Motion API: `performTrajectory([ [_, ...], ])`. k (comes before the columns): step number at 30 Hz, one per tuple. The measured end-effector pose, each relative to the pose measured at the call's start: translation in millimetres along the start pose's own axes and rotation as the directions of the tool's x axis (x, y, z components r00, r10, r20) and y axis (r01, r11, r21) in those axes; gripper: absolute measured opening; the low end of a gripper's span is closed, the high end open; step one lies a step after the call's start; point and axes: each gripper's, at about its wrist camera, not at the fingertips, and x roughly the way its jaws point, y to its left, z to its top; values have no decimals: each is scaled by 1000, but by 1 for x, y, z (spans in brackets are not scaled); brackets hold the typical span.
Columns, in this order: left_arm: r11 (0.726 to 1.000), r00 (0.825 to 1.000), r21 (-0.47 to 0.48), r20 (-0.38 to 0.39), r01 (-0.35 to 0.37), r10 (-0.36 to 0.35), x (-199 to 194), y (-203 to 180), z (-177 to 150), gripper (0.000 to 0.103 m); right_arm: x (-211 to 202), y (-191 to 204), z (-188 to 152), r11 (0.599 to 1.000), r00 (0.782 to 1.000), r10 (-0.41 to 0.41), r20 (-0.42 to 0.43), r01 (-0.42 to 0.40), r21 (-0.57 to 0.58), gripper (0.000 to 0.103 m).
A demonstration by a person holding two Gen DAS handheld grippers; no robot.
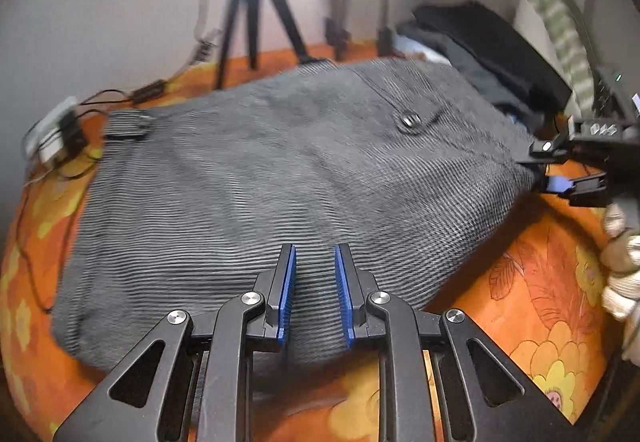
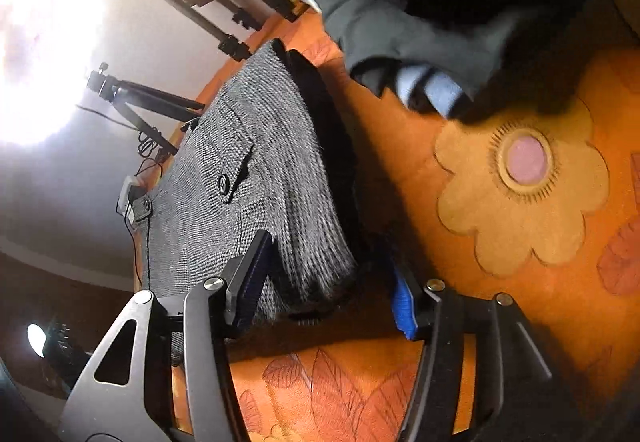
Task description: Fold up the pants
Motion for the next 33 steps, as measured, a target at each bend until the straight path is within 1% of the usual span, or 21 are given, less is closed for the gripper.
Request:
performTrajectory([
  [3,999,1000,41,-25,-1,3,11,-13,-3,18,-7,-6,-6,999,1000,-9,-2,9,32,61],
  [5,998,1000,55,-13,-11,12,11,-15,-4,18,-11,-11,-10,998,1000,-2,-7,2,59,62],
  [9,1000,1000,19,-11,23,-23,10,-6,-3,18,-14,-13,-16,997,999,28,-37,-25,77,62],
  [12,1000,1000,15,-11,27,-27,9,-5,-2,18,-6,-8,-17,996,997,52,-58,-48,69,62],
  [15,999,999,12,-10,31,-30,11,-7,-1,18,0,-6,-14,994,997,74,-36,-71,81,62],
  [19,999,999,0,-14,53,-53,10,-3,-2,18,11,-5,-7,982,990,142,-15,-139,126,62],
  [21,998,998,-4,-19,64,-64,9,-1,-2,18,15,0,-5,983,989,144,-11,-142,112,61],
  [23,997,997,-22,-18,80,-81,5,2,2,19,18,6,-3,990,993,116,-5,-115,76,51],
  [24,996,996,-37,3,85,-85,1,5,6,19,19,8,-2,993,995,102,-1,-102,62,49],
  [26,996,997,-50,40,70,-68,-5,11,17,19,19,11,-1,995,996,87,3,-87,41,37],
  [28,996,996,-78,83,46,-40,-7,18,31,19,17,14,2,997,997,75,9,-75,17,29],
  [29,994,994,-100,101,52,-42,-6,20,37,19,15,15,3,997,997,76,15,-76,7,25],
  [31,991,993,-125,113,51,-37,3,21,47,19,11,22,5,997,997,73,31,-72,-25,23],
  [33,993,994,-109,99,48,-37,17,14,53,19,8,30,5,996,997,64,45,-61,-60,22],
])
